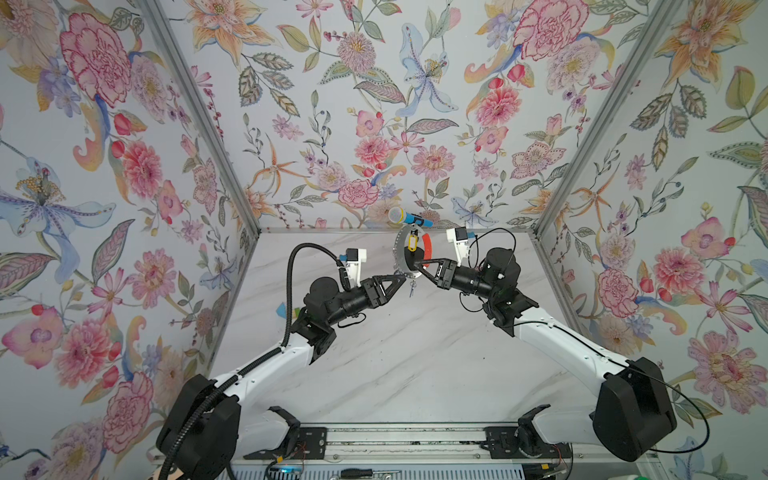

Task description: Remove the keys from the keyring

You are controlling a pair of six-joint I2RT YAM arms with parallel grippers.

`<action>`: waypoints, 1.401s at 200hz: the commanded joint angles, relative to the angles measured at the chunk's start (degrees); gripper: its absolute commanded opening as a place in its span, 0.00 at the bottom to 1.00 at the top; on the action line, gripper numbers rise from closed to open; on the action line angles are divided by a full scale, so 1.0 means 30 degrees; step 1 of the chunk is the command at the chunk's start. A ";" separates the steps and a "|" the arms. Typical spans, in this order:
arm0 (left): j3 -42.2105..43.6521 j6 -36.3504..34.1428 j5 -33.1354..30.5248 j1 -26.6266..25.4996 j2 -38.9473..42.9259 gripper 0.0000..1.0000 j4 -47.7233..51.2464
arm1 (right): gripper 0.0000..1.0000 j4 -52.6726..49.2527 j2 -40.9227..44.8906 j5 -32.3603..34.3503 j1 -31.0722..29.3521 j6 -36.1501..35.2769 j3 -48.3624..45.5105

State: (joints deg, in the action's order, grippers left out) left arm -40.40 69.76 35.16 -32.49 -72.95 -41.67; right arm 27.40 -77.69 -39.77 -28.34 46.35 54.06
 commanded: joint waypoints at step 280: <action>-0.3964 0.2017 -0.0067 0.0312 -0.3151 0.00 -0.4227 | 0.50 0.2253 0.2242 0.1104 0.0515 -0.2585 -0.2685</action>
State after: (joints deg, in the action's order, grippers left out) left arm -47.97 77.56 34.06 -32.18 -81.69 -53.54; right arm 34.09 -75.02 -38.59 -26.79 47.81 48.69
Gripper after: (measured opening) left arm 0.054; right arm 0.482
